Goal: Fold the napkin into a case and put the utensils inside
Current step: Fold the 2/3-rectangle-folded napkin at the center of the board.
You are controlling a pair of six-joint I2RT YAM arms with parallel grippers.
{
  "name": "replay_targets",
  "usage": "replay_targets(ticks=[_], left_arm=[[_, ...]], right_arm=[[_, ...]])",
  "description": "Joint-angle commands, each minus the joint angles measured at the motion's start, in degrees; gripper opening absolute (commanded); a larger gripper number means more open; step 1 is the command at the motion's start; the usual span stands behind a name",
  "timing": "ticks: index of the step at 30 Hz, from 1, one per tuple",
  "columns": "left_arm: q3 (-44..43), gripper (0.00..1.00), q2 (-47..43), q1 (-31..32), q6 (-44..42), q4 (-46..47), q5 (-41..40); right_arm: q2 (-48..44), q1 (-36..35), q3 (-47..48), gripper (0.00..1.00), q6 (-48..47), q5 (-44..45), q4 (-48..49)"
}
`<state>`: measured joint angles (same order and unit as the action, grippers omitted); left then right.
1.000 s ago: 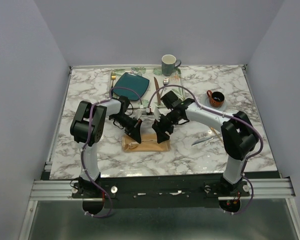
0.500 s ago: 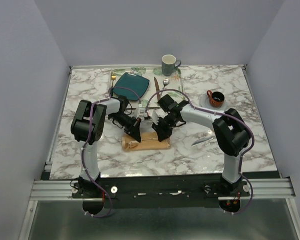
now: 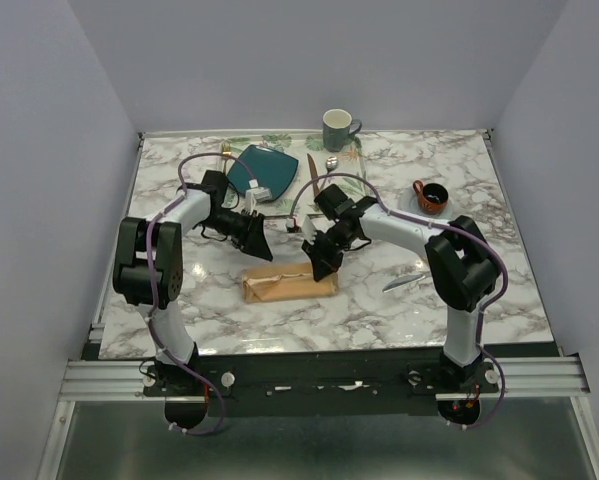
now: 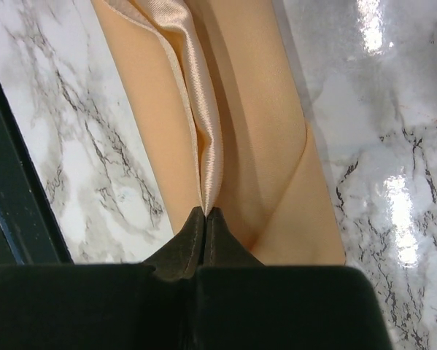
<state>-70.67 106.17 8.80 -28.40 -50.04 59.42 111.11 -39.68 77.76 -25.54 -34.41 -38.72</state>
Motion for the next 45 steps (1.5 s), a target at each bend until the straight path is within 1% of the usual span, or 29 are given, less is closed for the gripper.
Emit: replay_targets(ticks=[1,2,8,11,12,14,15,21,25,29,30,32,33,36,37,38,40,42,45], left_arm=[[1.5,0.5,-1.0,-0.3,5.2,5.7,-0.4],[1.4,0.5,0.4,-0.2,6.8,6.4,-1.9],[0.2,0.49,5.3,1.0,7.1,7.7,-5.1],[-1.0,0.44,7.3,1.3,6.5,6.7,-6.1],[-1.1,0.4,7.6,1.5,6.1,6.6,-6.3],[-1.6,0.35,8.6,1.7,5.5,6.0,-6.8],[-1.8,0.29,9.1,2.1,5.4,5.8,-6.9],[-2.5,0.16,10.5,2.8,3.7,4.4,-7.6],[-2.2,0.13,11.0,2.8,2.9,4.1,-8.0],[-3.1,0.13,11.8,2.8,3.3,3.8,-7.6],[-3.3,0.14,11.9,2.8,3.4,3.6,-7.0],[-3.1,0.2,10.6,2.5,4.0,4.2,-6.1],[-2.5,0.28,9.6,1.7,5.5,4.9,-5.4],[0.3,0.41,4.4,-0.4,9.9,11.4,-2.8],[0.9,0.43,3.1,-0.9,12.2,14.4,-1.6],[1.6,0.45,1.0,-1.1,13.2,15.6,-1.3],[2.0,0.47,-0.4,-1.1,13.9,17.2,0.0],[3.3,0.49,-1.9,-0.8,17.4,19.5,2.5],[6.2,0.51,-3.0,0.8,22.9,25.0,3.5]], right_arm=[[1.6,0.6,2.6,0.01,0.5,-3.9,-2.1],[1.5,0.6,2.7,0.01,0.5,-4.1,-2.1],[2.4,1.0,4.7,0.01,1.2,-4.3,-2.2],[3.4,1.4,5.1,0.01,1.7,-4.4,-2.2],[3.7,1.5,5.3,0.01,1.9,-4.4,-2.2],[4.6,1.8,6.0,0.01,2.7,-4.7,-2.3],[4.8,1.9,6.4,0.01,3.1,-4.6,-2.2],[8.6,3.6,10.1,0.01,7.4,-5.0,-2.4],[10.6,4.6,12.0,0.01,9.5,-6.5,-2.9],[12.5,4.6,12.9,0.01,10.0,-6.9,-3.6],[12.9,4.6,12.9,0.01,10.1,-6.8,-3.6],[13.8,4.6,12.9,0.01,9.9,-6.5,-3.9],[14.1,4.5,12.9,0.01,9.8,-6.4,-4.0],[14.3,4.6,12.4,0.01,9.4,-6.1,-3.8],[14.2,4.5,12.3,0.01,9.3,-6.1,-3.8],[14.0,4.6,12.2,0.01,9.0,-6.1,-3.8],[13.7,4.6,12.1,0.01,9.0,-6.2,-3.7],[12.8,4.6,12.0,0.01,9.2,-6.7,-3.7],[10.5,4.7,11.0,0.01,9.5,-7.8,-3.0]])
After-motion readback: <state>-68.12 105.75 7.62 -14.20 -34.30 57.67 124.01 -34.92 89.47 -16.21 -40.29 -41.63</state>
